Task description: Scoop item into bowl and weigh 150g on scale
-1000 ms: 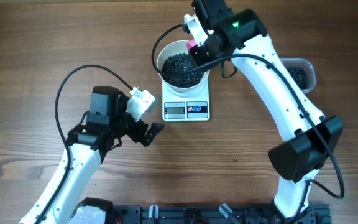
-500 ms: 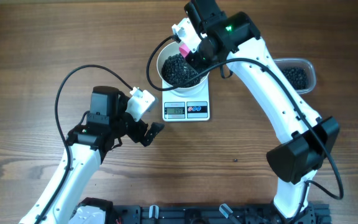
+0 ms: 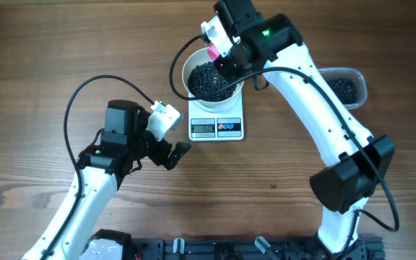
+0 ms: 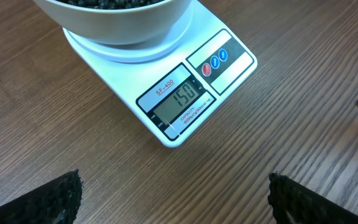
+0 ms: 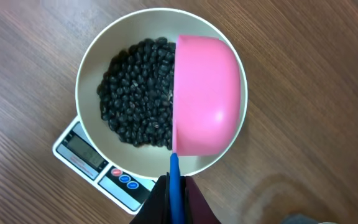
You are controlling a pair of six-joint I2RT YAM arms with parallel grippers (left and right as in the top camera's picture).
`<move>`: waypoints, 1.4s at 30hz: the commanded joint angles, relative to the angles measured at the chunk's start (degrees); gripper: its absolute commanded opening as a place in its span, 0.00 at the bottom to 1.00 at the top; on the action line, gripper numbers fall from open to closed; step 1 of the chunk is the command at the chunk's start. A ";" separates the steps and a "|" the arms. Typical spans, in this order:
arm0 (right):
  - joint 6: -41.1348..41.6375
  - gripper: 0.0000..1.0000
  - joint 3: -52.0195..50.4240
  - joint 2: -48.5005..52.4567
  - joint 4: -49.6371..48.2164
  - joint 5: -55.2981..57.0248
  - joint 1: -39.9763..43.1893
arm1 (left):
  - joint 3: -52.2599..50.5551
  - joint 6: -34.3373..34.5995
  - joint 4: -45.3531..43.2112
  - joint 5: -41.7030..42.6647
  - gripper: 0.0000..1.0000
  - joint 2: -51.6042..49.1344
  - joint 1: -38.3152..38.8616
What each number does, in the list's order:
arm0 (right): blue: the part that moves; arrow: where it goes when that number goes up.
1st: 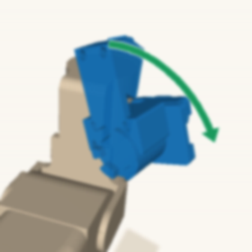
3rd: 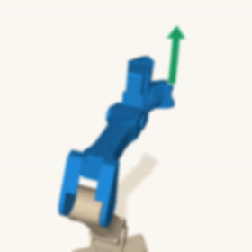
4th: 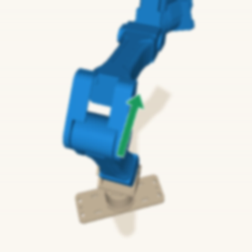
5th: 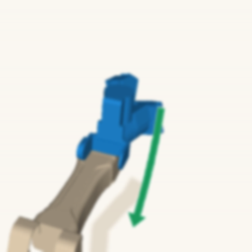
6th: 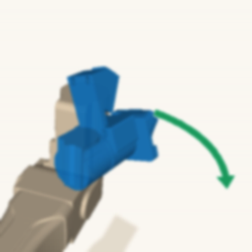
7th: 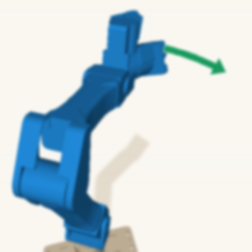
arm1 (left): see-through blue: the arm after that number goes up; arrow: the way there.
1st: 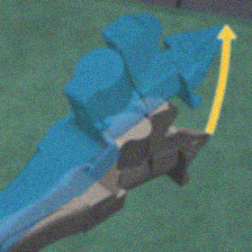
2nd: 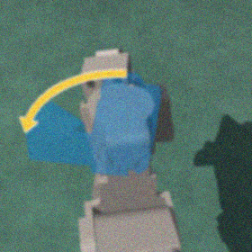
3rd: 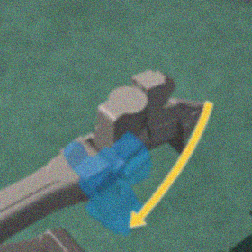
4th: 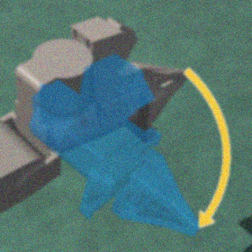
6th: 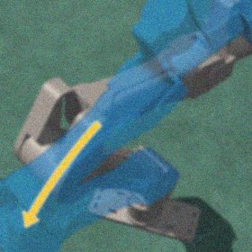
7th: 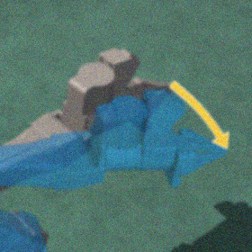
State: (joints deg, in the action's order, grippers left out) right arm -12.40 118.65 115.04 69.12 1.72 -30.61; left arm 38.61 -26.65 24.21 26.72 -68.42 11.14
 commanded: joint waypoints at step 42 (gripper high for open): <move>7.72 0.04 0.26 -5.33 3.54 -45.92 27.36 | -0.37 0.33 0.02 0.87 1.00 -0.07 -0.13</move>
State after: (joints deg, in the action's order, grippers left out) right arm -4.32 118.65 113.99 71.55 -41.54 -7.68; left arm 38.61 -26.65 24.21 26.72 -68.42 11.14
